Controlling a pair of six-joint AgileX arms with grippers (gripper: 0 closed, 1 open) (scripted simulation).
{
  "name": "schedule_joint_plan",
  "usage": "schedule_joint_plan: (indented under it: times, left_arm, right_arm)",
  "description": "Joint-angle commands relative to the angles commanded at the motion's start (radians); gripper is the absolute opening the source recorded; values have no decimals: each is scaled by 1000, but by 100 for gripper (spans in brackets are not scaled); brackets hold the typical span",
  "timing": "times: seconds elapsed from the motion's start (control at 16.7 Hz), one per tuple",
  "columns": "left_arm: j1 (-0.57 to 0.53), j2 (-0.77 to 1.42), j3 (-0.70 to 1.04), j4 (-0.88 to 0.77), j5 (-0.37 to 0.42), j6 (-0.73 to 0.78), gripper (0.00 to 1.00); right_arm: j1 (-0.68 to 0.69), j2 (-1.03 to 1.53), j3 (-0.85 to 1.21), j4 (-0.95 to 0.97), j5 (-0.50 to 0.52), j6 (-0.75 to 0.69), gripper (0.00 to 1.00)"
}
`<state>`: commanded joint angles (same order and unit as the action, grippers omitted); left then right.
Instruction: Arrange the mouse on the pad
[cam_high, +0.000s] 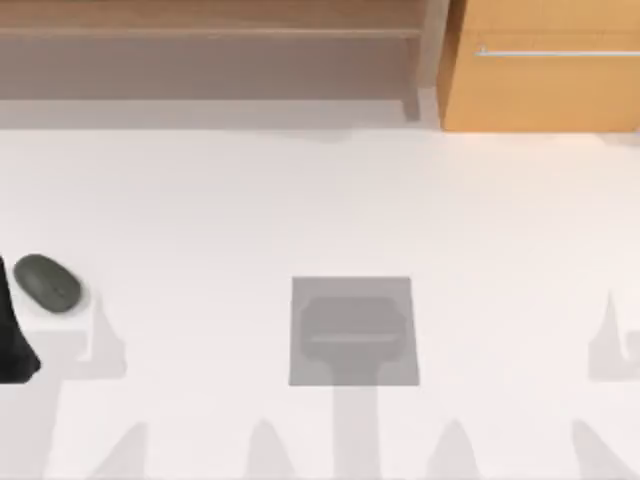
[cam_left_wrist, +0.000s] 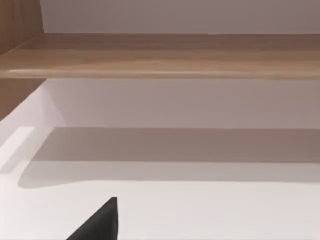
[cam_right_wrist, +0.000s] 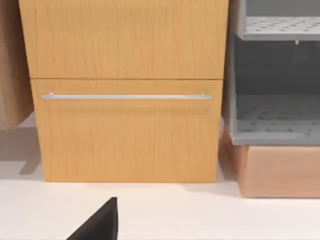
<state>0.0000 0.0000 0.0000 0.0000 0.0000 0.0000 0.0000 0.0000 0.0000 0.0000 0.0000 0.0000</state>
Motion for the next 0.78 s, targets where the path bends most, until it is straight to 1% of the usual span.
schedule_joint_plan:
  times: [0.18,0.36,0.54,0.78]
  left_arm:
    - [1,10,10,-8,-1,-6,100]
    - [4,104,100,-74,-4,-58,100]
    - [6,293,263,-194,-5,-150,100]
    - [5,675,540,-406,-3,-309,100]
  right_arm:
    - [0,0,0,0,0,0,100]
    - [0,0,0,0,0,0,100]
    - [0,0,0,0,0,0,100]
    - [0,0,0,0,0,0,100]
